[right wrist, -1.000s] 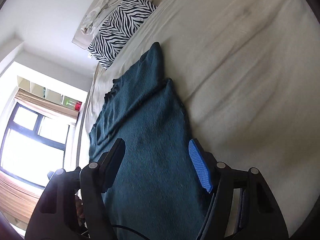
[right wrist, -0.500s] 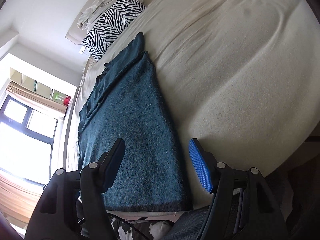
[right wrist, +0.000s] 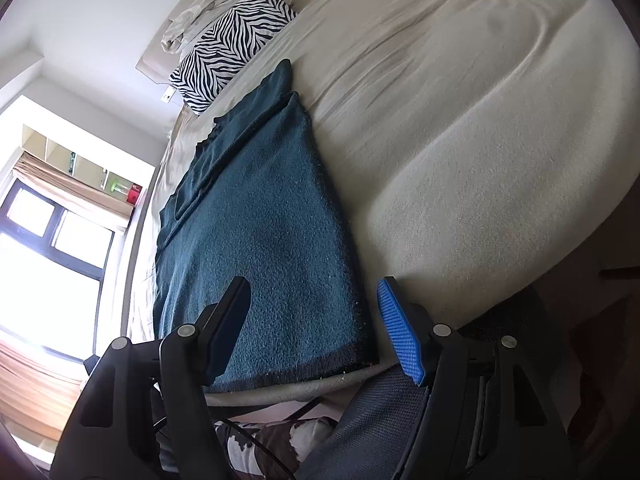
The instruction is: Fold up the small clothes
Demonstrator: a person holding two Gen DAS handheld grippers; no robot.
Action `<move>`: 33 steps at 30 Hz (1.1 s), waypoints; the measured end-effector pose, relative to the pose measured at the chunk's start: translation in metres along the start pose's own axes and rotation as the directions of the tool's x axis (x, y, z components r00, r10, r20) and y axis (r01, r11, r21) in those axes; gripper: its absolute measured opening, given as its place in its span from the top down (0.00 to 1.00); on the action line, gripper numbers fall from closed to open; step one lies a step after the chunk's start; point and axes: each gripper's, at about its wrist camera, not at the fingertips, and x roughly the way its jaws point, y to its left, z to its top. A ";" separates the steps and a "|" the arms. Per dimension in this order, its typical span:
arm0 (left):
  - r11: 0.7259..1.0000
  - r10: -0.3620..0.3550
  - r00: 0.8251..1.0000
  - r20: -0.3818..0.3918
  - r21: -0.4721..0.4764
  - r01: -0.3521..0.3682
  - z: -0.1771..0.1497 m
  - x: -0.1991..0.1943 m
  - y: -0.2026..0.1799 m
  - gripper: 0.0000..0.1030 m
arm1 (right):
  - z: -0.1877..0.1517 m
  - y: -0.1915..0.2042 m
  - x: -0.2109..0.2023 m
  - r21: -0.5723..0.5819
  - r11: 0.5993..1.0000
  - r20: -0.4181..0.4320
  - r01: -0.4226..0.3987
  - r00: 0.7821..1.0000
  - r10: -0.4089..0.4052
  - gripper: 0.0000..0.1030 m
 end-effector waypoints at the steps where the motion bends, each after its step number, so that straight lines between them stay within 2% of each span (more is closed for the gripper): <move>1: 1.000 -0.002 1.000 -0.001 0.003 0.002 0.000 0.000 -0.001 0.61 | -0.001 0.001 -0.001 -0.002 1.000 -0.001 0.001 1.000 -0.001 0.37; 7: 1.000 -0.023 1.000 -0.011 0.008 0.023 -0.007 -0.002 -0.004 0.82 | -0.005 0.001 -0.008 -0.017 1.000 -0.010 0.008 1.000 -0.009 0.37; 10: 0.999 -0.037 0.999 -0.015 0.003 0.037 -0.009 -0.003 -0.003 0.87 | -0.007 0.001 -0.011 -0.024 1.000 -0.014 0.021 1.000 -0.021 0.37; 20: 0.993 -0.106 0.994 0.003 -0.049 0.106 -0.014 -0.020 0.006 0.89 | -0.009 0.002 -0.021 -0.051 0.993 -0.019 0.110 0.994 -0.111 0.37; 28: 0.989 -0.133 0.991 0.017 -0.065 0.134 -0.012 -0.029 0.008 0.89 | -0.011 0.001 -0.014 -0.017 0.997 -0.065 0.070 0.995 -0.071 0.38; 31: 0.985 -0.152 0.988 0.020 -0.082 0.153 -0.011 -0.029 0.012 0.89 | -0.013 0.005 -0.007 -0.018 0.998 -0.085 0.054 0.995 -0.055 0.47; 33: 0.983 -0.160 0.987 0.022 -0.091 0.162 -0.011 -0.030 0.015 0.89 | -0.013 0.005 -0.003 -0.014 0.998 -0.091 0.060 0.994 -0.061 0.60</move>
